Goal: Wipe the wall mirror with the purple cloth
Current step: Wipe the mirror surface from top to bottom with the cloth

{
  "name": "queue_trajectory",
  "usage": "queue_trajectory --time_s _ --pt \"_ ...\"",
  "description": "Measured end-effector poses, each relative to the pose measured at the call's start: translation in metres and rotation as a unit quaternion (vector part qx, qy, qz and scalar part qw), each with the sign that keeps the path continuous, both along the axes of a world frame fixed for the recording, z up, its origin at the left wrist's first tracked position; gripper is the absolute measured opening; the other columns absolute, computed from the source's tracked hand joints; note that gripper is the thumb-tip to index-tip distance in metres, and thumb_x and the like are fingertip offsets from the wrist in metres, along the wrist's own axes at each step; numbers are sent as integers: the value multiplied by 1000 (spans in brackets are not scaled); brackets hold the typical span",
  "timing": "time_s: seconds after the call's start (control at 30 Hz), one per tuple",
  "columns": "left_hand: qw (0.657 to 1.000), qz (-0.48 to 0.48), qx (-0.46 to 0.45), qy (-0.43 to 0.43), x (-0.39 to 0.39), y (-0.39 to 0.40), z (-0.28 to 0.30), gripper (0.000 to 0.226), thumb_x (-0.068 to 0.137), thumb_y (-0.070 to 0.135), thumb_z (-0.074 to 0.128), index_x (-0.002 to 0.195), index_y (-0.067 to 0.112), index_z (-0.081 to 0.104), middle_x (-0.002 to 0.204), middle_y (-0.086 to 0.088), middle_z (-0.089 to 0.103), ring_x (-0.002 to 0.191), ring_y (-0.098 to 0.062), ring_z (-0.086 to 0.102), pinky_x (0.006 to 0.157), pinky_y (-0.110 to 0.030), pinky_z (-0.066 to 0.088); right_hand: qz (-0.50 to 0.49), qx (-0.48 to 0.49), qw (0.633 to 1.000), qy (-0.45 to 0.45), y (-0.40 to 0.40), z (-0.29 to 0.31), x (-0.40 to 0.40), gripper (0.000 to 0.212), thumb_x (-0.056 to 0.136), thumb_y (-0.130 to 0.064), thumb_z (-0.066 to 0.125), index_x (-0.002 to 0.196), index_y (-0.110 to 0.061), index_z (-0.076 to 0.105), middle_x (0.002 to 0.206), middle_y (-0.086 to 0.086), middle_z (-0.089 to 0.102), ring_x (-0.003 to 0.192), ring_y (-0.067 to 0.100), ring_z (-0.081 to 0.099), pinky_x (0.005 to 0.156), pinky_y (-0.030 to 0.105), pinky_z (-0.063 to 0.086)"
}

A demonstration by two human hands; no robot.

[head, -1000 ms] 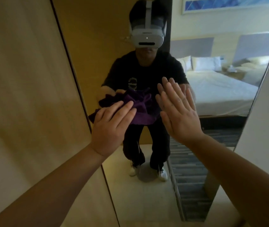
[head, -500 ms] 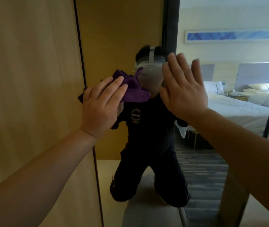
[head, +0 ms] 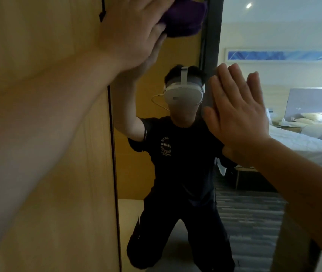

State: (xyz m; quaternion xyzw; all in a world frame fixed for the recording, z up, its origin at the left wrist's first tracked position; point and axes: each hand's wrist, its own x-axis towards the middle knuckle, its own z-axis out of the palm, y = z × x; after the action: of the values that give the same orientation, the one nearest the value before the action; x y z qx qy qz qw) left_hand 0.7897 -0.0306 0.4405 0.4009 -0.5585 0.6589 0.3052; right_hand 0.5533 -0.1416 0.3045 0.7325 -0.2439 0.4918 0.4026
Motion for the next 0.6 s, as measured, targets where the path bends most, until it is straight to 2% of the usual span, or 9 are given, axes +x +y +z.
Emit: queue_trajectory --time_s 0.07,0.17,0.27,0.37,0.5,0.6 --pt "999 13 48 12 5 -8 -5 46 106 30 37 148 11 41 147 -12 46 134 -30 40 114 -31 23 2 8 1000 1 0 -1 -1 62 104 -42 33 154 -6 26 164 15 18 153 31 9 123 54 3" --pt "999 -25 38 14 8 -17 -41 43 106 32 45 145 12 44 149 -16 43 138 -30 36 118 -33 20 7 9 1000 -1 0 -3 -3 62 105 -43 28 155 -7 24 165 14 15 153 30 7 123 52 0" --pt "999 -7 31 -36 13 -12 -92 42 101 33 55 140 16 52 149 -8 47 137 -29 42 109 -46 35 18 5 1000 -3 -3 -3 -2 63 105 -45 28 156 -8 25 165 13 16 153 30 8 122 50 -1" --pt "997 -14 62 -46 8 4 -159 40 98 29 59 136 14 59 147 -7 50 135 -31 46 103 -49 41 23 8 1000 -6 -4 -3 -1 63 104 -45 31 155 -8 25 165 13 16 153 31 8 122 52 0" --pt "993 -3 113 -46 5 9 -255 42 97 27 60 138 17 57 148 -4 47 139 -30 42 112 -45 32 12 20 1000 -5 1 -2 -2 64 104 -46 31 156 -10 21 166 12 12 153 29 5 122 51 -2" --pt "992 0 119 -33 6 11 -296 47 96 25 64 141 20 53 149 -2 45 140 -28 41 114 -44 32 9 24 1000 -4 2 -1 -2 64 104 -46 30 156 -10 21 166 12 11 154 29 4 122 50 -3"
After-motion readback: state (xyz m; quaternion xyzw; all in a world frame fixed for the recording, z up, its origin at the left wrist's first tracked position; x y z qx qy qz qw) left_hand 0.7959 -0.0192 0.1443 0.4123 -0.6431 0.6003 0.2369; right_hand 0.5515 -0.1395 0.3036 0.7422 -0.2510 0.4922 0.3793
